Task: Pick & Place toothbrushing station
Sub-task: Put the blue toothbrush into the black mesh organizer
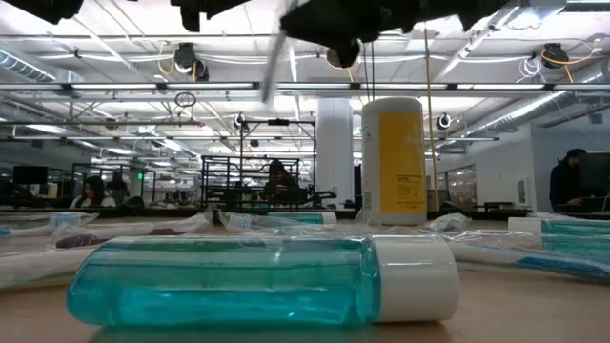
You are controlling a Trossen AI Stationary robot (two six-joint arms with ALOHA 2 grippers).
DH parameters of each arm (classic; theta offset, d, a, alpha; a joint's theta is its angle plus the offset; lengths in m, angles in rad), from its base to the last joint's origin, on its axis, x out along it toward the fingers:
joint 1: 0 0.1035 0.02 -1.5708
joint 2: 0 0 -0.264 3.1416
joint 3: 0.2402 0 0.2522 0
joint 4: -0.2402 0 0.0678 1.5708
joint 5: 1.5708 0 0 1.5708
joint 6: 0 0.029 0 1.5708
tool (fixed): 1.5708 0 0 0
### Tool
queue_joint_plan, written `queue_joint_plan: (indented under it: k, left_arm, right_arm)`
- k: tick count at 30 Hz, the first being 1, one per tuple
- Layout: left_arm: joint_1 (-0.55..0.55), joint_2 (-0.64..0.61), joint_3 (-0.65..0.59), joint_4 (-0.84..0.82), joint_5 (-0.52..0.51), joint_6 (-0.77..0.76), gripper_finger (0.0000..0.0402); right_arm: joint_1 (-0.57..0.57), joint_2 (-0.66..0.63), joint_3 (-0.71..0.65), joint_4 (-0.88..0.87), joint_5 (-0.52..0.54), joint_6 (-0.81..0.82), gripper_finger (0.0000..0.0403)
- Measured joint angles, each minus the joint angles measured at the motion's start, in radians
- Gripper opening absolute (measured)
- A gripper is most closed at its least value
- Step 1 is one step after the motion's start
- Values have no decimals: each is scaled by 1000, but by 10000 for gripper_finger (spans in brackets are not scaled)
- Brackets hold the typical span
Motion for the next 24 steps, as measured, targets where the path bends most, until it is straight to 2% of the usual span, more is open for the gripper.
queue_joint_plan:
  k: [4, 9, 11, 15, 24]
  left_arm:
    - [7, -59, 17, -172, 8, -92, 197]
    - [41, -67, 96, -409, 166, -193, 217]
    - [56, -47, 133, -439, 193, -225, 217]
    - [86, -23, 163, -481, 170, -243, 218]
    - [144, -23, 163, -515, 177, -269, 218]
  right_arm:
    - [6, -19, 0, -109, 105, -1, 39]
    - [5, -14, 0, -109, 113, -20, 33]
    - [5, -12, 0, -122, 112, -22, 33]
    - [9, -13, 0, -120, 113, -20, 34]
    - [13, -13, 0, -106, 112, -22, 34]
